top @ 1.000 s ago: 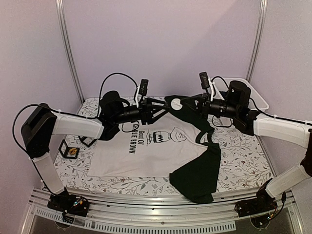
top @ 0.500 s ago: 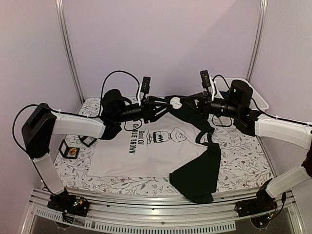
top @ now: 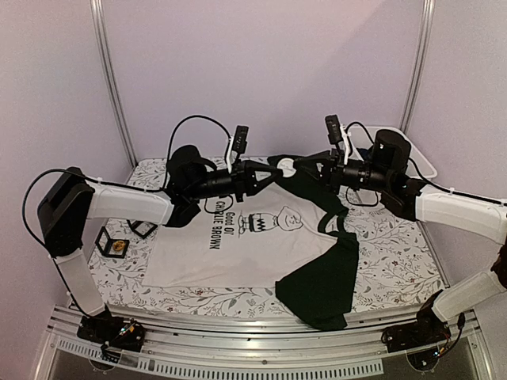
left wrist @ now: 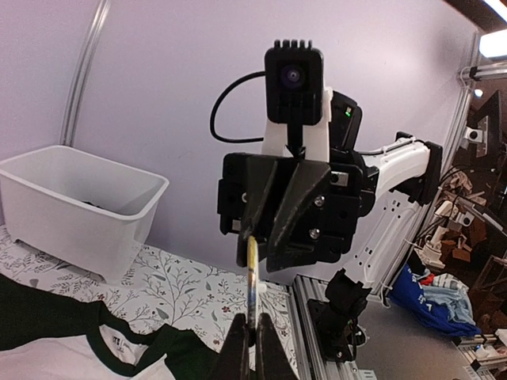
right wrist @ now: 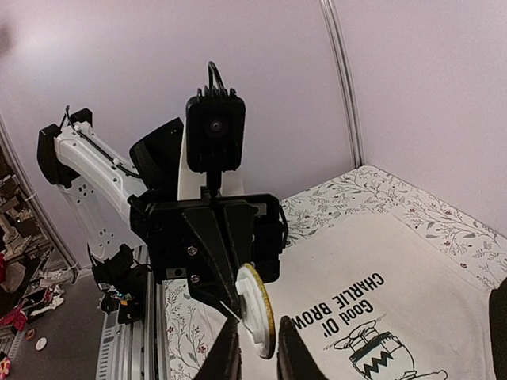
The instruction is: Pin the brooch onto the clothing
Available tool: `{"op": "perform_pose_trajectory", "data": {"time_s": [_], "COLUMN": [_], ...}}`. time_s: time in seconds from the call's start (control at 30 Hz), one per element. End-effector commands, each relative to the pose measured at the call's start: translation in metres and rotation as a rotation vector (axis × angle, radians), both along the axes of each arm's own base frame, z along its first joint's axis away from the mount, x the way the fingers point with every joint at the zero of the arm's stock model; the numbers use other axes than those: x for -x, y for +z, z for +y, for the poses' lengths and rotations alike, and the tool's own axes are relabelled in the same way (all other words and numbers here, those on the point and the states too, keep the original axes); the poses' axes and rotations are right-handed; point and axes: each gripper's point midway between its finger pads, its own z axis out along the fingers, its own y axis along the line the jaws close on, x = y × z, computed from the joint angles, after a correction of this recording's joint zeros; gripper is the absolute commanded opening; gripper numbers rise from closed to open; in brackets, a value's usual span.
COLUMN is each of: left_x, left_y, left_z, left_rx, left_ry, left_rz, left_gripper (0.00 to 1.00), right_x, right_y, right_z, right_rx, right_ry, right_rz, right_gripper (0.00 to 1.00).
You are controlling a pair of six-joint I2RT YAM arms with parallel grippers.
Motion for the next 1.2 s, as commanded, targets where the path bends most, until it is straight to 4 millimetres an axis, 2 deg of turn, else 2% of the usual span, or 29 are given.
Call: {"op": "perform_pose_trajectory", "data": {"time_s": [0.0, 0.07, 0.13, 0.23, 0.33, 0.47, 0.6, 0.83, 1.17], "left_x": [0.002, 0.001, 0.002, 0.004, 0.002, 0.008, 0.013, 0.015, 0.017], "left_y": [-0.010, -0.030, -0.051, -0.065, -0.065, -0.066, -0.069, -0.066, -0.067], "left_z": [0.001, 0.005, 0.010, 0.016, 0.017, 0.016, 0.014, 0.010, 0.008], "left_rx": [-0.071, -0.168, -0.279, -0.377, -0.413, -0.411, -0.410, -0.395, -0.390], "left_ry": [-0.042, -0.071, -0.078, -0.070, -0.063, -0.097, -0.107, -0.114, -0.123], "left_rz": [-0.018, -0.007, -0.022, -0.132, -0.190, -0.190, -0.185, -0.188, -0.182], "left_gripper": [0.00, 0.00, 0.00, 0.00, 0.00, 0.00, 0.00, 0.00, 0.00], "right_x": [0.005, 0.009, 0.015, 0.019, 0.019, 0.010, 0.011, 0.006, 0.000], "right_y": [-0.023, -0.024, -0.024, -0.030, -0.040, -0.061, -0.055, -0.069, -0.076], "right_z": [-0.006, -0.011, -0.013, -0.013, -0.011, -0.006, 0.003, 0.013, 0.020], "right_rx": [0.157, 0.228, 0.271, 0.332, 0.377, 0.445, 0.419, 0.412, 0.401], "right_ry": [-0.016, -0.009, 0.018, 0.049, 0.085, 0.103, 0.164, 0.213, 0.225], "right_rz": [0.079, 0.086, 0.085, 0.083, 0.085, 0.071, 0.013, 0.015, 0.020], "right_gripper": [0.36, 0.46, 0.52, 0.54, 0.53, 0.53, 0.53, 0.45, 0.16]}}
